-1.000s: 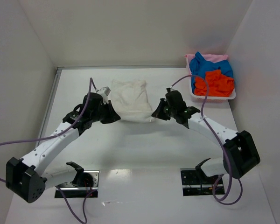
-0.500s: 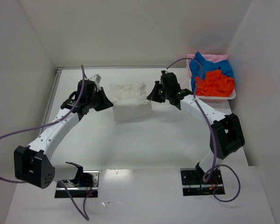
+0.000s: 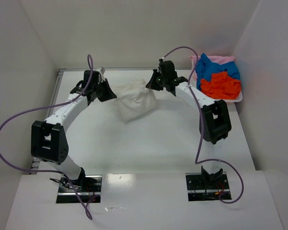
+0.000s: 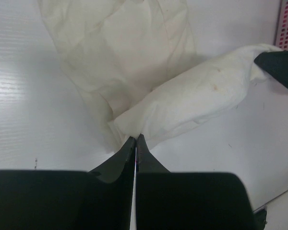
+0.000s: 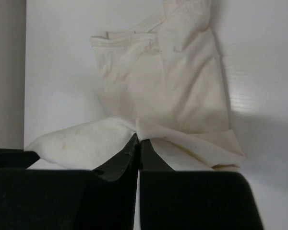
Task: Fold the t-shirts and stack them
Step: Fold the long partially folded tshirt into a neat square
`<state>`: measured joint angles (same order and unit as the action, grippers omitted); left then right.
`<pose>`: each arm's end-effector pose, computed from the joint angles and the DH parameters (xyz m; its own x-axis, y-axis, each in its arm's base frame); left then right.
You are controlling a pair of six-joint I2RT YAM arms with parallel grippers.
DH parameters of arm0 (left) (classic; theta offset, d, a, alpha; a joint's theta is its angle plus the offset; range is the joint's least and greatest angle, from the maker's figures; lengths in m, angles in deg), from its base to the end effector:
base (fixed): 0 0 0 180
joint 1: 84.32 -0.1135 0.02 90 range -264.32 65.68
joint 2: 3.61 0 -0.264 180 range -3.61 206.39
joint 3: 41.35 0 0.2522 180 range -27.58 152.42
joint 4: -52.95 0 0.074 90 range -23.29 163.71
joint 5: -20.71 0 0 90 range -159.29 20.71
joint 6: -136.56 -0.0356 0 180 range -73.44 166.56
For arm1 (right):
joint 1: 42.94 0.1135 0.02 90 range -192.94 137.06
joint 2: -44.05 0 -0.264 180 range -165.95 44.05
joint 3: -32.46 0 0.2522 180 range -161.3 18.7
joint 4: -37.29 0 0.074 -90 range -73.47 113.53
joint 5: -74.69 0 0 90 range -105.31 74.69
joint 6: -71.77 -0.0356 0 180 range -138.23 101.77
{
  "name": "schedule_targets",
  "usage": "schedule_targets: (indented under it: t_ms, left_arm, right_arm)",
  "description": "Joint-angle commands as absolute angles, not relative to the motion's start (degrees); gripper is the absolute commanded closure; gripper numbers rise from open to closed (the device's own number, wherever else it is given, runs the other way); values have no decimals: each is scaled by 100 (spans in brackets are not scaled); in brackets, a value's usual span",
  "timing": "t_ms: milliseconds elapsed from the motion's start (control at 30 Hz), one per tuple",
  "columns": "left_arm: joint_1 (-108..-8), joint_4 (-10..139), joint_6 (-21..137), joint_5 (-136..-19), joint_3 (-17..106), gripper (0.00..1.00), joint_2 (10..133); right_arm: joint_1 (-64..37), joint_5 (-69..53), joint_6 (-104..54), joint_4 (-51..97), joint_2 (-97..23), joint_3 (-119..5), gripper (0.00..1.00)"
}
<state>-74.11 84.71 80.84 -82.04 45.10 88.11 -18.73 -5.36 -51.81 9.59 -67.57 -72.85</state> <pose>0.3587 -0.0726 0.2887 -0.6848 -0.4349 -0.5848 -0.0477 0.8275 -0.5595 0.4155 0.1936 0.2702 -0.7207 0.2733 -0.6371 -0.1632 0.8263 0.5390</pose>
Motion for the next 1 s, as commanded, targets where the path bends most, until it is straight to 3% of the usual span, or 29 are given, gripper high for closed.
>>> schedule_targets:
  t_ms: [0, 333, 633, 967]
  left_arm:
    - [-7544, 8060, 7987, -8274, 4861, 100, 8990]
    - [-7606, 7858, 7987, -8274, 5354, 100, 9430]
    - [-7606, 7752, 7987, -8519, 4897, 100, 8859]
    - [-7440, 7981, 7987, -8467, 3922, 100, 7349]
  right_arm:
    - [-1965, -346, -4969, 1052, -7230, -8087, 100]
    - [-1965, -231, -4846, 859, -7576, -8923, 100]
    - [-1965, -231, -4978, 1158, -6679, -7913, 100]
    - [-1965, -117, -5242, 1544, -5238, -6359, 100]
